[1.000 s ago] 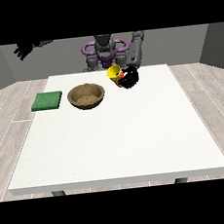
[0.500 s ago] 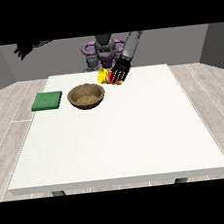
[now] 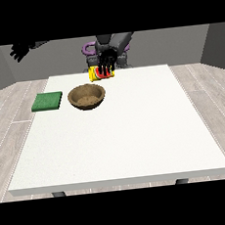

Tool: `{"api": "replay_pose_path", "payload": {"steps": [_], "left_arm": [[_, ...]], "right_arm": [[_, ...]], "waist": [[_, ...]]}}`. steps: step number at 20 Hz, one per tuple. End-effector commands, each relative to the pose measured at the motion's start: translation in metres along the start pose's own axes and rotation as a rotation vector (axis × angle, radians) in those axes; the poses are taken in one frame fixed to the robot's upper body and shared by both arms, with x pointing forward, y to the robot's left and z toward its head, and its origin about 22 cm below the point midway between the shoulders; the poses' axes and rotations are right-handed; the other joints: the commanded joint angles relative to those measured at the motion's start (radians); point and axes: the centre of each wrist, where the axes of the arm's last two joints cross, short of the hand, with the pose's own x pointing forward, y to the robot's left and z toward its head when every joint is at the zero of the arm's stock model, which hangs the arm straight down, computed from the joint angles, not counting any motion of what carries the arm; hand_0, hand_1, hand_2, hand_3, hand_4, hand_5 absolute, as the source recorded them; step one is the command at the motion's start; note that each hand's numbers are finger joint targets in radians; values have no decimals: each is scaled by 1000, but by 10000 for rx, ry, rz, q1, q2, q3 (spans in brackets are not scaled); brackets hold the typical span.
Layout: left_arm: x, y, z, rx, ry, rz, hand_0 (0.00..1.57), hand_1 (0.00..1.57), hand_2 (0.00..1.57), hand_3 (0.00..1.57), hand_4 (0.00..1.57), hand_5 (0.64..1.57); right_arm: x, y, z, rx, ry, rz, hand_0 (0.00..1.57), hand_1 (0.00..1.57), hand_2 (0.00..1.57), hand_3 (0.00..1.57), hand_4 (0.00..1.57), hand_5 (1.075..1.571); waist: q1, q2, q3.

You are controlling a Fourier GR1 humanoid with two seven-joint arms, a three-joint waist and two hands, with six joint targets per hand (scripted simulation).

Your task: Pick the cup and pour the ball into the bowl, then pick the bowl and place it on the pad

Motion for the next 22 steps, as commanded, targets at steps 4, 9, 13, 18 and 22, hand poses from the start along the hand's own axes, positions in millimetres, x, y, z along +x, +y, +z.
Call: {"api": "replay_pose_path", "payload": {"steps": [4, 9, 13, 18, 22], "left_arm": [[28, 25, -19, 605, -527, -3990, 1470, 1470, 1571, 1571, 1099, 1570], [53, 22, 1, 15, -993, -5356, 608, 608, 1490, 1539, 1027, 1571], [59, 26, 3, -320, -1686, -5894, 333, 333, 1276, 1571, 1091, 1569], [68, 27, 17, -750, -2172, -5532, 0, 0, 1056, 1547, 1106, 1570], [43, 52, 1, 637, -942, -2353, 748, 748, 1571, 1544, 1105, 1556]], "right_arm": [[-9, 6, -7, -195, -64, 30, 0, 0, 0, 248, 698, 1556], [-26, 13, -12, 276, 314, -282, 0, 0, 0, 306, 691, 1553], [-14, 29, -25, 143, 184, -106, 0, 0, 0, 329, 686, 1549], [-11, -6, -7, -399, 528, 37, 0, 0, 0, 143, 726, 1546], [-18, 12, -15, -1145, 388, 65, 0, 0, 0, 178, 737, 1553]], "waist": [[158, -45, -3], [-206, -374, -8], [-80, -141, -20], [504, -657, -21], [1232, -630, -39]]}}
